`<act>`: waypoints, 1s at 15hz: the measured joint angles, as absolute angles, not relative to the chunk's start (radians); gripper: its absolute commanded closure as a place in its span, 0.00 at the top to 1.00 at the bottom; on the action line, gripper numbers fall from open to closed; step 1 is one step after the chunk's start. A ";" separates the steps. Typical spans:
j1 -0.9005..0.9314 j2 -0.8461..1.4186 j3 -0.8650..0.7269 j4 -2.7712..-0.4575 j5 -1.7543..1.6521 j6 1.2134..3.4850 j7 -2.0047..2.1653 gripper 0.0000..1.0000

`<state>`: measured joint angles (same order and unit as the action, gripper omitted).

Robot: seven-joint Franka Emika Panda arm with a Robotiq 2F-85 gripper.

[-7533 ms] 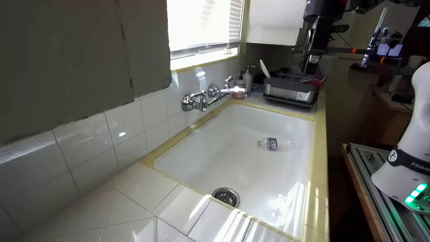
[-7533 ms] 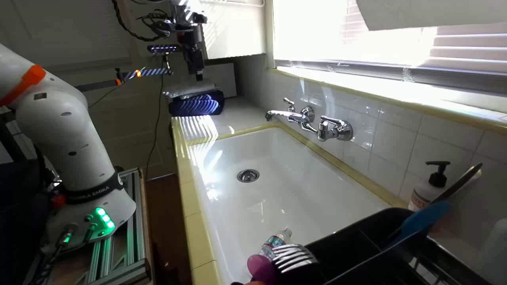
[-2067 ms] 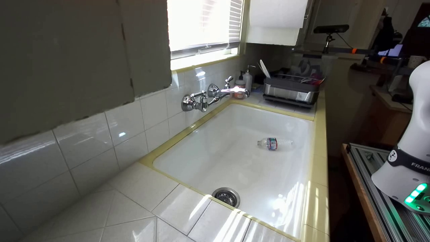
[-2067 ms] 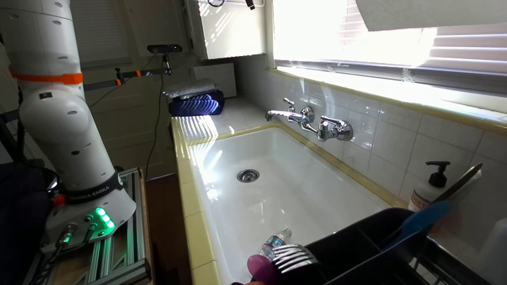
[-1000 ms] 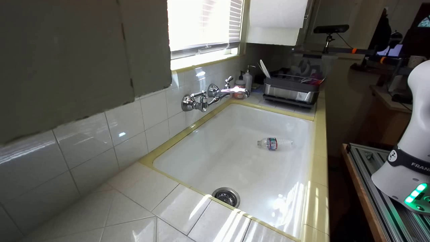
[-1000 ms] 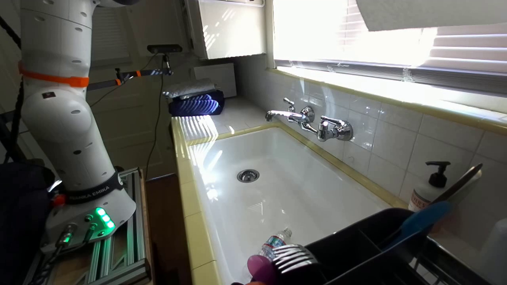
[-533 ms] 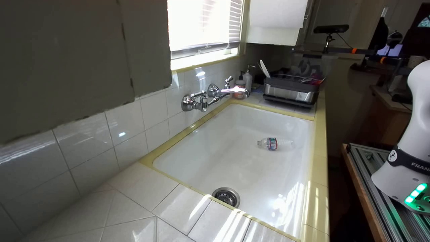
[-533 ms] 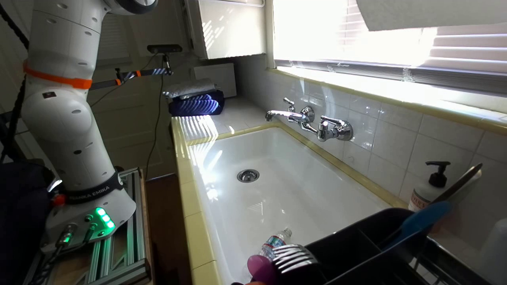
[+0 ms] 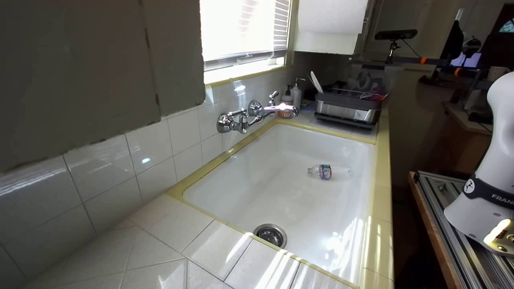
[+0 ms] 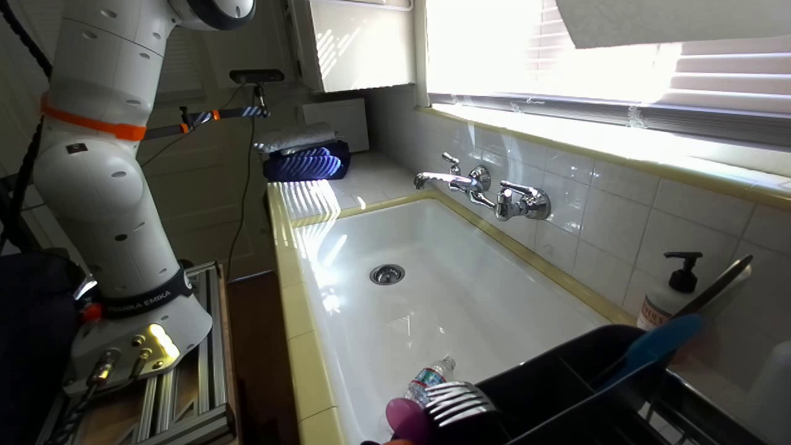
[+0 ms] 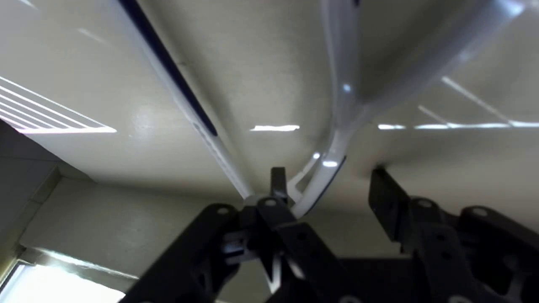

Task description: Remove the hanger from the side of the upper cabinet and put it on the left side of the counter.

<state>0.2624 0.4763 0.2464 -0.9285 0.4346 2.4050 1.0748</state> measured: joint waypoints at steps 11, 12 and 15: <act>0.257 0.499 0.253 -0.893 0.454 2.371 1.137 0.03; 0.257 0.499 0.252 -0.891 0.454 2.371 1.142 0.03; 0.257 0.498 0.250 -0.879 0.454 2.374 1.163 0.03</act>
<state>0.2572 0.4977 0.2500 -0.8791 0.4538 2.3736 1.1634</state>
